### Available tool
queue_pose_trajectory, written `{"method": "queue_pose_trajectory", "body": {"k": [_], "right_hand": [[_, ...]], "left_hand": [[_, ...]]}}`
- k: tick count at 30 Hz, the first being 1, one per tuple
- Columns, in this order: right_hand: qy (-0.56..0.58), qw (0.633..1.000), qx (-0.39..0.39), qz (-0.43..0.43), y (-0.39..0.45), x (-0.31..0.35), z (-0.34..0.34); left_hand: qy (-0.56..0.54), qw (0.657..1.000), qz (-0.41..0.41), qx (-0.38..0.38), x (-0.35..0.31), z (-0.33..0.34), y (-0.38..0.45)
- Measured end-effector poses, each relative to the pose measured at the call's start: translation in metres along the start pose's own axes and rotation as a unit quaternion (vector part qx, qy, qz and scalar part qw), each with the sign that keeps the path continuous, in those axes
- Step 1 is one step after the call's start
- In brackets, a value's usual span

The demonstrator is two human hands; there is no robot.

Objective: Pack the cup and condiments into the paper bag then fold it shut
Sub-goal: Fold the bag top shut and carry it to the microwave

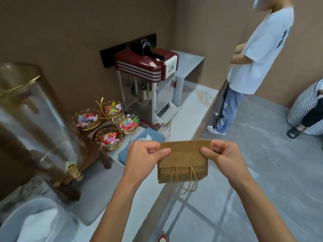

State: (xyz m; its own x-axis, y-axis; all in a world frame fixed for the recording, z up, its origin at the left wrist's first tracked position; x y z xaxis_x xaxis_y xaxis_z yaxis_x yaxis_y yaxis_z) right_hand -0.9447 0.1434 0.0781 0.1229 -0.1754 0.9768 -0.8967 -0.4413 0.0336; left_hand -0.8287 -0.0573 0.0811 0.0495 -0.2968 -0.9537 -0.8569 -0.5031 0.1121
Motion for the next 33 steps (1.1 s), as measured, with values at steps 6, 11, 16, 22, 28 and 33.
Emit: {"method": "queue_pose_trajectory", "body": {"k": [6,11,16,22,28,33], "right_hand": [[0.01,1.0,-0.025,0.012,0.087,-0.011,-0.02],[-0.012,1.0,-0.014,0.018,0.159,-0.023,-0.038],[-0.006,0.999,0.036,-0.009,0.244,-0.04,-0.062],[0.007,0.996,0.089,-0.031,0.355,-0.057,-0.105],[-0.048,0.987,0.149,-0.035,0.45,-0.061,-0.147],[-0.046,0.981,0.188,-0.02,0.506,-0.068,-0.164]], "left_hand": [[-0.027,0.999,0.001,0.017,0.001,0.025,0.092],[-0.035,0.999,-0.011,0.015,0.008,0.055,0.157],[-0.037,0.999,-0.022,-0.01,0.009,0.09,0.223],[-0.016,0.998,-0.037,-0.049,0.005,0.148,0.301],[0.003,0.992,-0.051,-0.117,-0.007,0.202,0.369],[-0.014,0.986,-0.082,-0.146,-0.005,0.23,0.411]]}}
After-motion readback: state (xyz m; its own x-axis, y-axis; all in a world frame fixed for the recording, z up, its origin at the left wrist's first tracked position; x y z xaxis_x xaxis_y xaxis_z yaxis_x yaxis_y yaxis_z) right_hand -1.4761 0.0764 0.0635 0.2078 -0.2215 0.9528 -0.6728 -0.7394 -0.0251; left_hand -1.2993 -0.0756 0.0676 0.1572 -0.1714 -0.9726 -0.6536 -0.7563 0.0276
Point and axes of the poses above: each hand's wrist, its own y-axis towards the middle knuckle, its own z-axis out of the palm, x = y × z, the point moved 5 cm from there along y, towards the middle knuckle
